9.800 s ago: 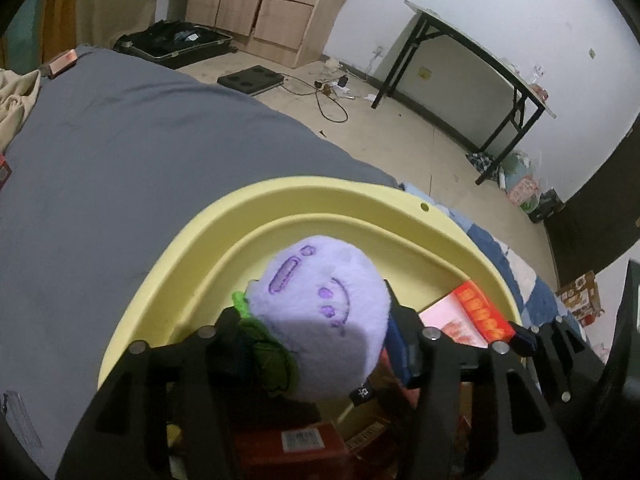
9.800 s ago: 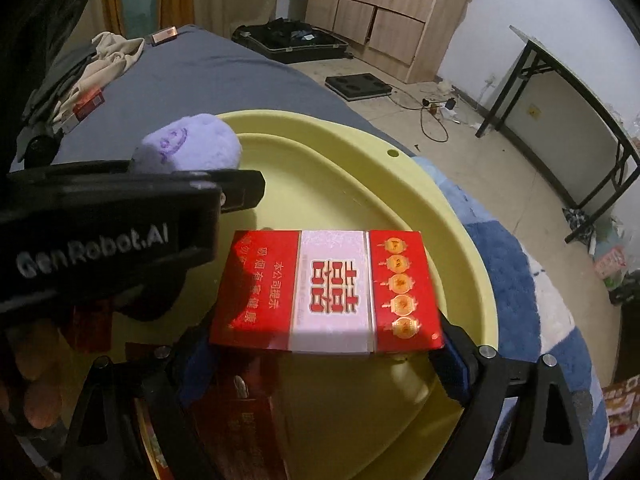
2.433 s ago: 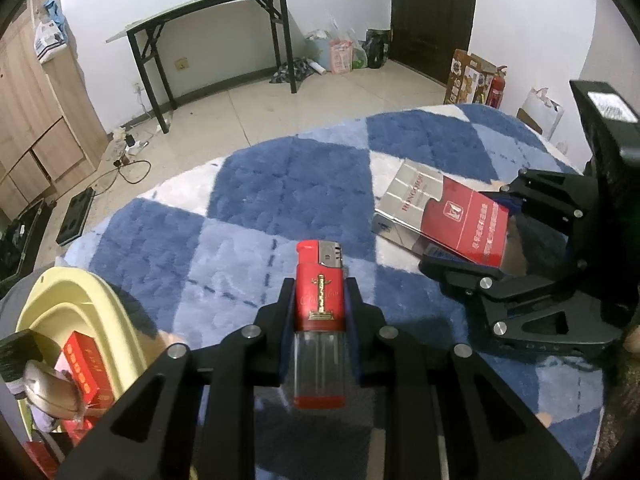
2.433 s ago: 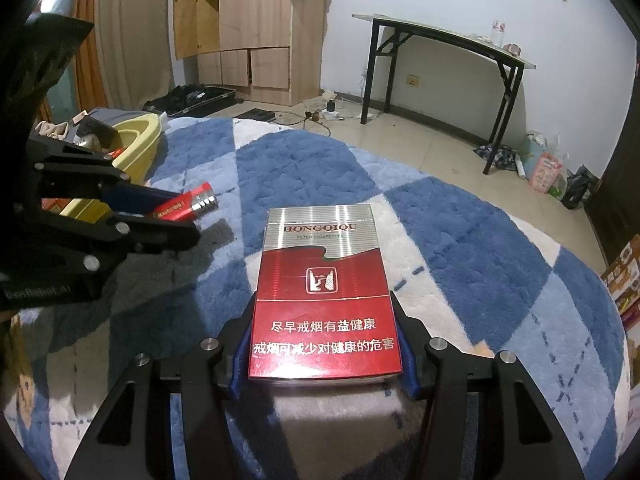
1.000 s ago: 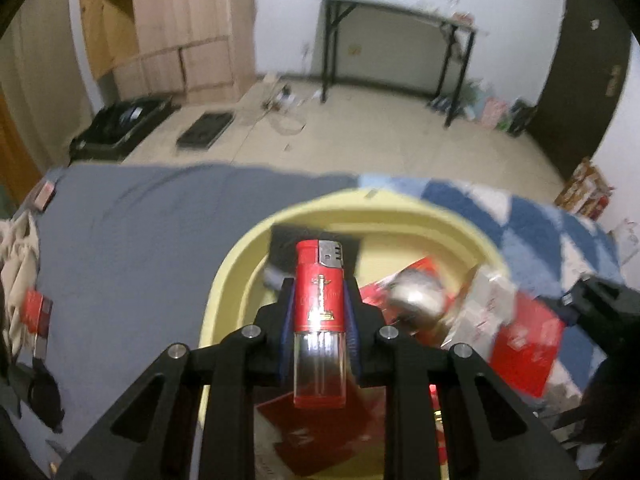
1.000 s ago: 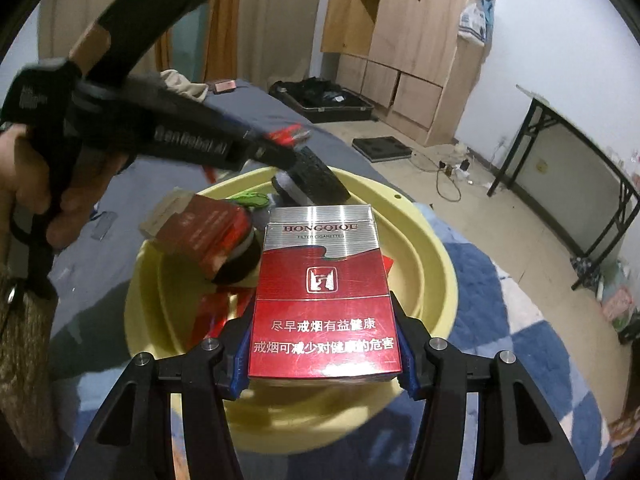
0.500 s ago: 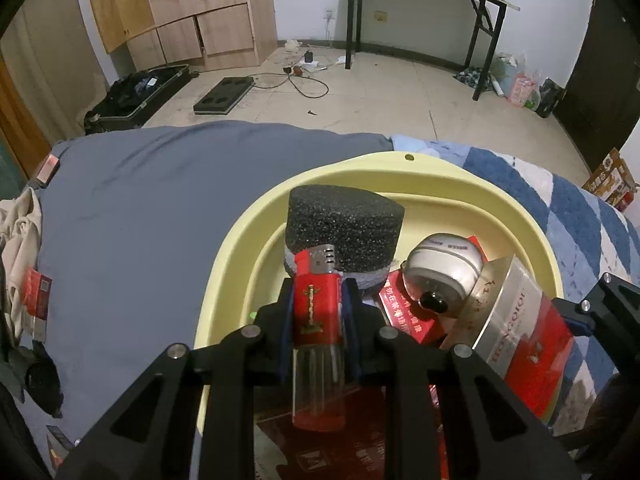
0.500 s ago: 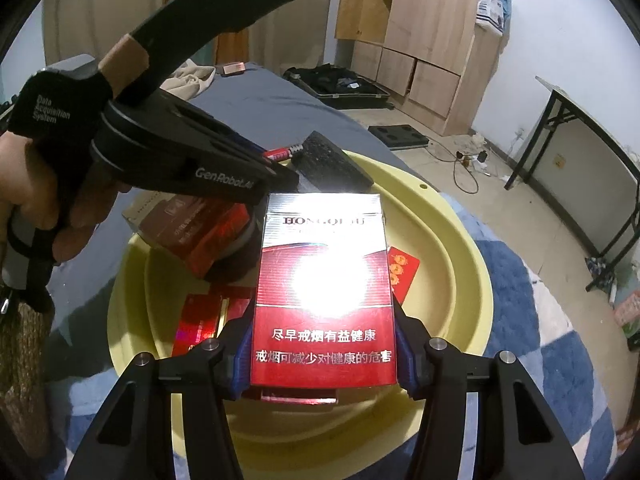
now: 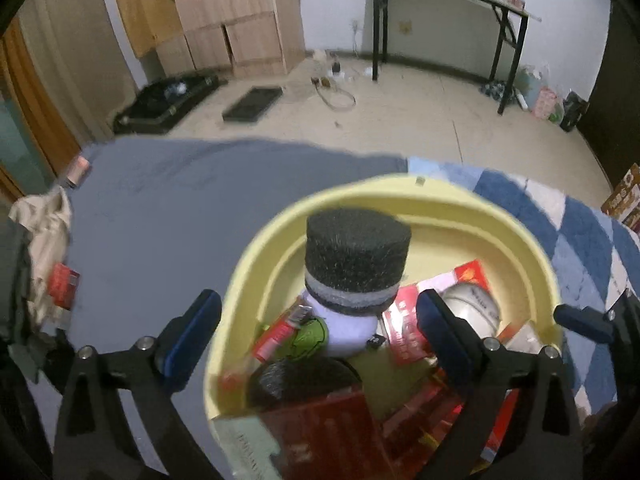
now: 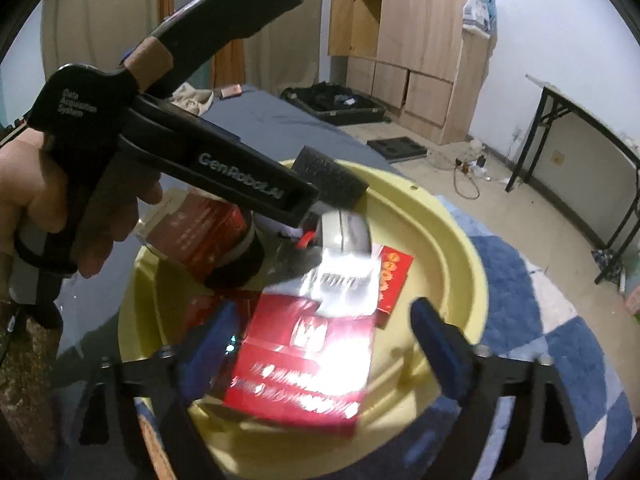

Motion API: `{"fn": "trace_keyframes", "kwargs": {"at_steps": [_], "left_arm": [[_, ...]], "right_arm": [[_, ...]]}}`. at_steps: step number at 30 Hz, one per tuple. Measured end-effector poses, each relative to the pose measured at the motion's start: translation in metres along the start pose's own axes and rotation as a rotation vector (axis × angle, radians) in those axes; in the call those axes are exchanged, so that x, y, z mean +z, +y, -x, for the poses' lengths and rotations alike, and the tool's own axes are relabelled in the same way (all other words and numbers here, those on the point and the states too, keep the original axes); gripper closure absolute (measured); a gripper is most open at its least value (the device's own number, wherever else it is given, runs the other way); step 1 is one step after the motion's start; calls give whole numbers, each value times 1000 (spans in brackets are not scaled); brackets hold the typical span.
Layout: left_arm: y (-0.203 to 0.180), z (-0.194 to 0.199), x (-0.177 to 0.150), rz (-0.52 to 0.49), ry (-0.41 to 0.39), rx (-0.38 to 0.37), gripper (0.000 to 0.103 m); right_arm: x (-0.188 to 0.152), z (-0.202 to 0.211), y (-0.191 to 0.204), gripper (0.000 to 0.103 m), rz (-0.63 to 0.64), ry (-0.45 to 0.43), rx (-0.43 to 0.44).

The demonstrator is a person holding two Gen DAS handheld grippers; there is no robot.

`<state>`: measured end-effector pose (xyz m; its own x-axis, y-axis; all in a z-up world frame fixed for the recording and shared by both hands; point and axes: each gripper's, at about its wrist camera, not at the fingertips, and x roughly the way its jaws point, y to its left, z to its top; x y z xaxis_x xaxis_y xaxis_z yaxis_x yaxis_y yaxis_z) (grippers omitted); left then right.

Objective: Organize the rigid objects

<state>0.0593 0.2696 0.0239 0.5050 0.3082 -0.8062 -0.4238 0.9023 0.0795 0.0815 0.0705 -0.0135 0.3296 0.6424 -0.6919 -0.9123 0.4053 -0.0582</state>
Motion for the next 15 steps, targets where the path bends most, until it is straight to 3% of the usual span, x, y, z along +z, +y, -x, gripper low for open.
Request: {"fn": "trace_keyframes", "kwargs": {"at_steps": [2, 8, 10, 13, 15], "left_arm": [[-1, 21, 3, 14, -62, -11, 0], [-25, 94, 6, 52, -254, -145, 0], [-40, 115, 2, 39, -315, -205, 0], [-53, 146, -7, 76, -396, -361, 0], [-60, 156, -14, 114, -427, -387, 0]], "right_arm": [[-1, 13, -2, 1, -11, -23, -13], [-16, 62, -24, 0, -45, -95, -82], [-36, 72, -37, 0, -62, -65, -131], [-59, 84, -47, 0, -68, -48, -186], [-69, 91, -54, 0, -59, -67, -193]]}}
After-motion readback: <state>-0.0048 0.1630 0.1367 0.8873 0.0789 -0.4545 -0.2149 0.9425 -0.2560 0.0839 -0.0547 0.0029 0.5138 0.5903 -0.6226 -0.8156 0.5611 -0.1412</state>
